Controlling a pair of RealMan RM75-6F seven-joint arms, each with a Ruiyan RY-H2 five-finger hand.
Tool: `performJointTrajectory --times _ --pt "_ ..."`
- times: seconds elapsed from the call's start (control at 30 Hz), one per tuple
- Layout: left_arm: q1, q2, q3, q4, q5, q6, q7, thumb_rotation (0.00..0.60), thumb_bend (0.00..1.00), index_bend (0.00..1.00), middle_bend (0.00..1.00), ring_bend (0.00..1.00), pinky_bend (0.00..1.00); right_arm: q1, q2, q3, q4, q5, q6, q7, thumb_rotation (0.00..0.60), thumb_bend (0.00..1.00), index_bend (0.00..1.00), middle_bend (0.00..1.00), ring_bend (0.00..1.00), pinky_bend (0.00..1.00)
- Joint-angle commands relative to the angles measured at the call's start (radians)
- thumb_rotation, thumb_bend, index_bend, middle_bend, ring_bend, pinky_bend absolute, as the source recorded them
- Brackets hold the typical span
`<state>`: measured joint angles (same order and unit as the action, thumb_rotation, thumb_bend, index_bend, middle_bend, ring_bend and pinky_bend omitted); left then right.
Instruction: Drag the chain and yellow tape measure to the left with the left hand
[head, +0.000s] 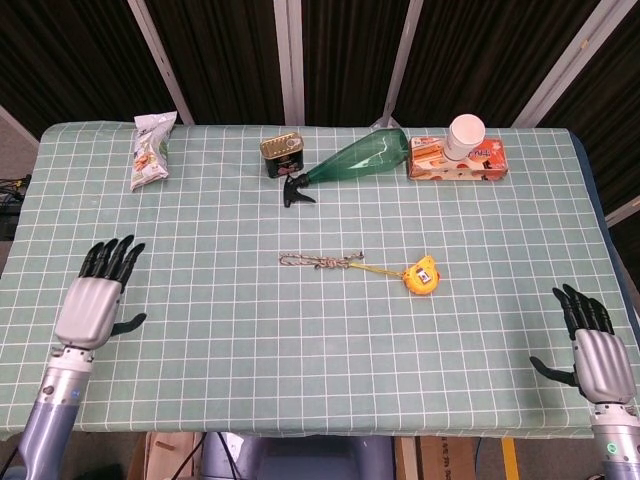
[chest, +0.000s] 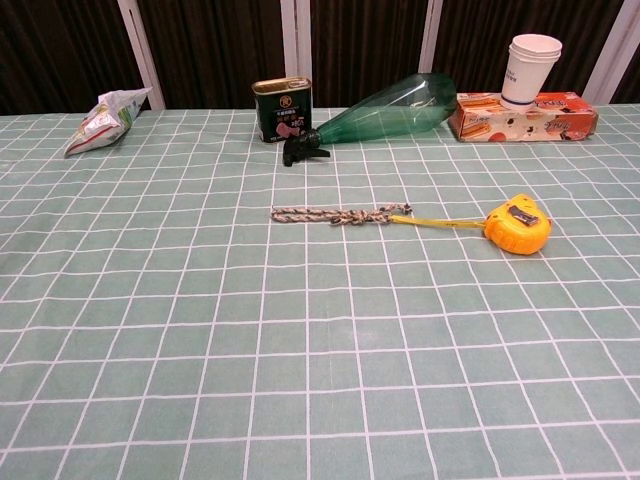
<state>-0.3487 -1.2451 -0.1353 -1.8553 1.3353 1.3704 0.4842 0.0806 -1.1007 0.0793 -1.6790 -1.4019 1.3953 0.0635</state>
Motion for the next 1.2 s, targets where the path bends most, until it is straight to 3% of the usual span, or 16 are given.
performJointTrajectory --times 0.03,0.17,0.37,0.77,1.2 --pt "-0.122 -0.013 -0.089 -0.039 -0.087 -0.128 0.091 0.600 0.11 0.27 0.00 0.00 0.00 0.001 0.003 0.002 -0.004 0.007 -0.006 0.011 0.600 0.18 0.00 0.00 0.00 0.00" --pt "-0.249 -0.077 -0.155 -0.012 -0.198 -0.248 0.165 0.600 0.17 0.36 0.00 0.00 0.00 0.002 0.010 0.005 -0.008 0.021 -0.019 0.032 0.600 0.18 0.00 0.00 0.00 0.00" --pt "-0.414 -0.207 -0.200 0.106 -0.356 -0.366 0.272 0.600 0.22 0.43 0.00 0.00 0.00 0.002 0.024 0.005 -0.014 0.028 -0.031 0.064 0.600 0.18 0.00 0.00 0.00 0.00" --pt "-0.631 -0.442 -0.206 0.404 -0.539 -0.437 0.410 0.600 0.33 0.46 0.00 0.00 0.00 -0.004 0.044 0.010 -0.019 0.050 -0.041 0.112 0.600 0.18 0.00 0.00 0.00 0.00" --pt "-0.742 -0.568 -0.200 0.616 -0.659 -0.470 0.452 0.600 0.39 0.51 0.00 0.00 0.00 -0.013 0.062 0.019 -0.020 0.075 -0.044 0.145 0.600 0.18 0.00 0.00 0.00 0.00"
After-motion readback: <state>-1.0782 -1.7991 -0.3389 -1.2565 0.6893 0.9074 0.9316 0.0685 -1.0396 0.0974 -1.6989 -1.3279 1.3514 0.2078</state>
